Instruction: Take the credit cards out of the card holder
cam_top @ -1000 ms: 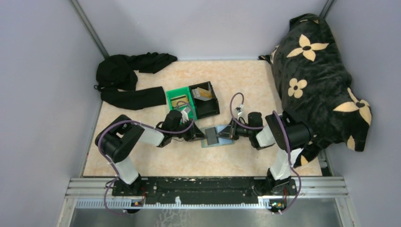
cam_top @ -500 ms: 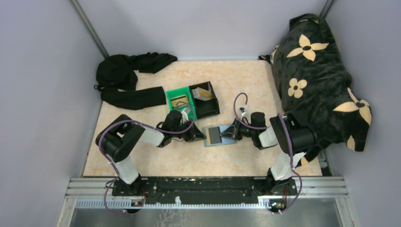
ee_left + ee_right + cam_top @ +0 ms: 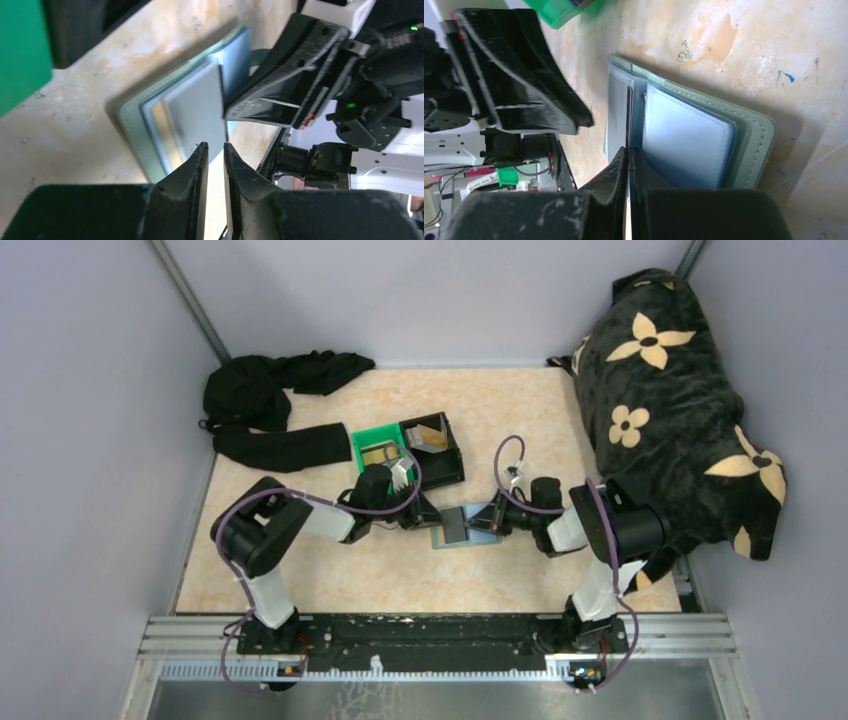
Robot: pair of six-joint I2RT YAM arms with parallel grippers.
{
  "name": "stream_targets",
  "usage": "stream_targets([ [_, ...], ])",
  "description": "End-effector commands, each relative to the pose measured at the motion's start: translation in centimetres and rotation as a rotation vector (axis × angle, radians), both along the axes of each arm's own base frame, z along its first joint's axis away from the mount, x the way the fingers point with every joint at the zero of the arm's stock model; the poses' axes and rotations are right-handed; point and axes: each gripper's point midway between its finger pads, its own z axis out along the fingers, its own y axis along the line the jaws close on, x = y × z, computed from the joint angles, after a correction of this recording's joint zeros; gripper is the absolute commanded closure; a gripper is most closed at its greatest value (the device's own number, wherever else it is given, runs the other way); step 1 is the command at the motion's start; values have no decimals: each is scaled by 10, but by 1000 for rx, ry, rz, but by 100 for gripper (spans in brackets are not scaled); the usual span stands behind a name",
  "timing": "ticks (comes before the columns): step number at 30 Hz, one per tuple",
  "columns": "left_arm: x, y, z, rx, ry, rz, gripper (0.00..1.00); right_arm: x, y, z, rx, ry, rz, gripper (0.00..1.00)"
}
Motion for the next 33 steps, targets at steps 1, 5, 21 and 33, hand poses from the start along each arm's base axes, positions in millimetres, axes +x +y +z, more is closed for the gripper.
stream_targets([
  [1,-7,-8,-20,-16,78,-32,77,5,0,11,28,-64,8,100],
  [5,-11,-3,-41,27,133,-20,78,6,-1,11,22,-66,3,100],
  [21,-10,11,-52,97,166,43,81,13,-15,8,-52,-80,-61,100],
  [33,-9,11,-54,100,168,41,80,15,-21,6,-43,-79,-81,86],
])
